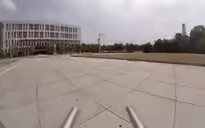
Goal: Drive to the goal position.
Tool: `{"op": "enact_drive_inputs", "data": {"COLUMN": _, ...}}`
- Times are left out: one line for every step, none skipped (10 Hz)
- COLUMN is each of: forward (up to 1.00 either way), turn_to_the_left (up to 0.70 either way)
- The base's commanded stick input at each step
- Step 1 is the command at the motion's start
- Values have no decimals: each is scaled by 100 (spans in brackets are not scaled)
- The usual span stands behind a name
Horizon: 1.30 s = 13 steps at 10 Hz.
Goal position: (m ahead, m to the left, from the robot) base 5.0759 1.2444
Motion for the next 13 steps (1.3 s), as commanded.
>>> {"op": "enact_drive_inputs", "data": {"forward": 70, "turn_to_the_left": 0}}
{"op": "enact_drive_inputs", "data": {"forward": 70, "turn_to_the_left": 0}}
{"op": "enact_drive_inputs", "data": {"forward": 70, "turn_to_the_left": 0}}
{"op": "enact_drive_inputs", "data": {"forward": 70, "turn_to_the_left": 0}}
{"op": "enact_drive_inputs", "data": {"forward": 70, "turn_to_the_left": 0}}
{"op": "enact_drive_inputs", "data": {"forward": 70, "turn_to_the_left": 0}}
{"op": "enact_drive_inputs", "data": {"forward": 70, "turn_to_the_left": 0}}
{"op": "enact_drive_inputs", "data": {"forward": 70, "turn_to_the_left": 0}}
{"op": "enact_drive_inputs", "data": {"forward": 70, "turn_to_the_left": 0}}
{"op": "enact_drive_inputs", "data": {"forward": 70, "turn_to_the_left": 0}}
{"op": "enact_drive_inputs", "data": {"forward": 70, "turn_to_the_left": 0}}
{"op": "enact_drive_inputs", "data": {"forward": 70, "turn_to_the_left": 0}}
{"op": "enact_drive_inputs", "data": {"forward": 70, "turn_to_the_left": 0}}
